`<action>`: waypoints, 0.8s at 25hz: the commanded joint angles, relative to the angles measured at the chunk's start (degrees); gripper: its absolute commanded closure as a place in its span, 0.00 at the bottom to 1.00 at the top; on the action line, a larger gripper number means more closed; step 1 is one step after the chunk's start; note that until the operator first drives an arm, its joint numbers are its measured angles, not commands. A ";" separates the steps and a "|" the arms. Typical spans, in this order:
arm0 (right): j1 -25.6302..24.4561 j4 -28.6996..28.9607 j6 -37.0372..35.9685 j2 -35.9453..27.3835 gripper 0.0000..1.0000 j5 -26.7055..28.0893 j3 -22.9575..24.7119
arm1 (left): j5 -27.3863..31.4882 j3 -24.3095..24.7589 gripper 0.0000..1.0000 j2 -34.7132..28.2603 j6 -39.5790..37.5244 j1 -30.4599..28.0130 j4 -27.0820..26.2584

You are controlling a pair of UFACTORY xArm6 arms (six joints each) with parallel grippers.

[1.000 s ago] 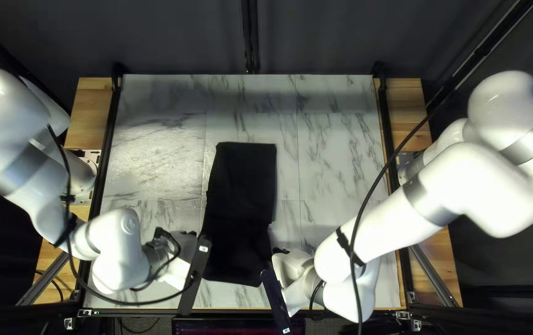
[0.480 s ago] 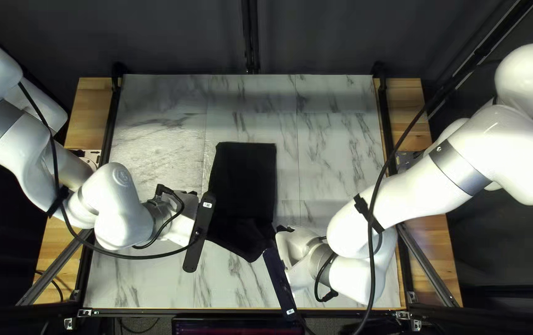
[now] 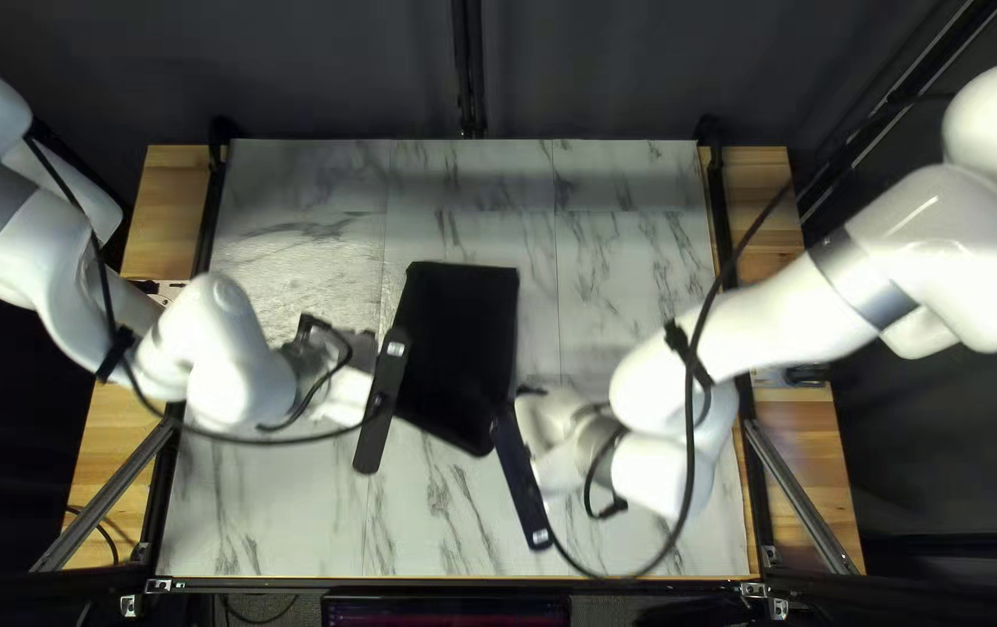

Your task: Fold t-shirt

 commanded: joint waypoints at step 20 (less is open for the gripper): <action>12.60 7.65 -2.52 2.93 1.00 12.59 -11.15 | 10.29 -6.58 1.00 0.21 -10.04 -16.49 2.77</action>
